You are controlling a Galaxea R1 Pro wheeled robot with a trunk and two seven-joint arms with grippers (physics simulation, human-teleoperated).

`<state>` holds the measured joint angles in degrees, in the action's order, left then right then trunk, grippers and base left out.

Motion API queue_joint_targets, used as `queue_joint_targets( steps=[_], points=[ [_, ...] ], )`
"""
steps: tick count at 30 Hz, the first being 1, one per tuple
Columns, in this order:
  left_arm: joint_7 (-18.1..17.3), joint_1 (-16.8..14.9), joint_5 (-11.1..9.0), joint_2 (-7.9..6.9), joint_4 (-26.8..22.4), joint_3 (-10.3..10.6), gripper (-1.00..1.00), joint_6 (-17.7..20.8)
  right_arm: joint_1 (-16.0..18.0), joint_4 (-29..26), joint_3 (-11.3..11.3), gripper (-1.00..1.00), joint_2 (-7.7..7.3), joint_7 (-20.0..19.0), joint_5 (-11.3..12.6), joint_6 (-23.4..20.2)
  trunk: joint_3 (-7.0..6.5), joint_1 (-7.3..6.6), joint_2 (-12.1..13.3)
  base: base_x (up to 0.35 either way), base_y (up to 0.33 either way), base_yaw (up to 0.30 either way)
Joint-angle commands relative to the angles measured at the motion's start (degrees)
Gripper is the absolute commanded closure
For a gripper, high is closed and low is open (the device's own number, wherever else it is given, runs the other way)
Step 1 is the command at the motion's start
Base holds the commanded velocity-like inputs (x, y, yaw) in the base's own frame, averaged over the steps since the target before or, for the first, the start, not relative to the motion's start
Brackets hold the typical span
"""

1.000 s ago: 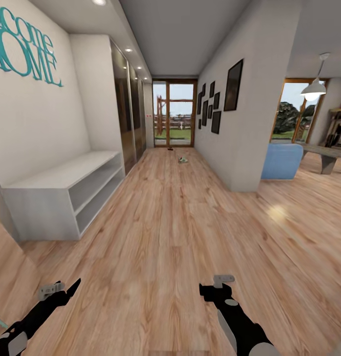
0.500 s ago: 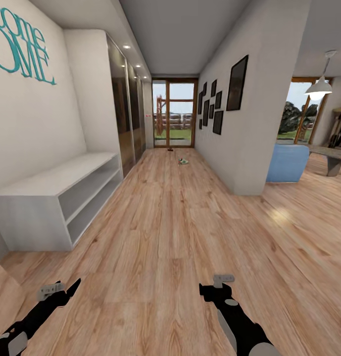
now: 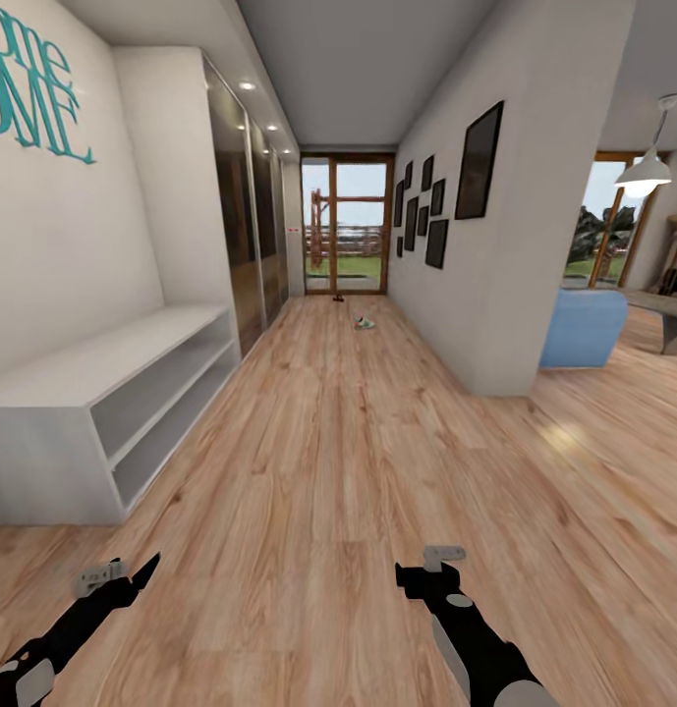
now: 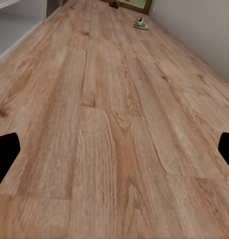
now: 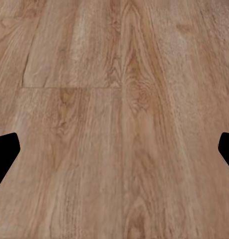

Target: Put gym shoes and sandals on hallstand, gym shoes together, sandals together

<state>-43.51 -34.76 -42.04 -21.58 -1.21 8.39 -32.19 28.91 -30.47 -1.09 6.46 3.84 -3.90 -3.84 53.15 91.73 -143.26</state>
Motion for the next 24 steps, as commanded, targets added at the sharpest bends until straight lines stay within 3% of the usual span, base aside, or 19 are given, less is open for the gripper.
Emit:
queue_joint_targets(
  steps=[1,24],
  points=[
    [-0.17,-0.04,-0.5,-0.02,0.06,0.47,-1.0,-0.23,0.01,-0.12,-0.12,-1.0,0.04,0.12,-0.41,-0.38,0.06,0.02,-0.02,0.347,0.0,0.0],
    [-0.17,-0.04,-0.5,-0.04,0.06,0.43,-1.0,-0.23,0.01,-0.12,-0.07,-1.0,0.04,0.12,-0.41,-0.38,0.06,0.02,-0.02,0.347,0.0,0.0]
  ],
)
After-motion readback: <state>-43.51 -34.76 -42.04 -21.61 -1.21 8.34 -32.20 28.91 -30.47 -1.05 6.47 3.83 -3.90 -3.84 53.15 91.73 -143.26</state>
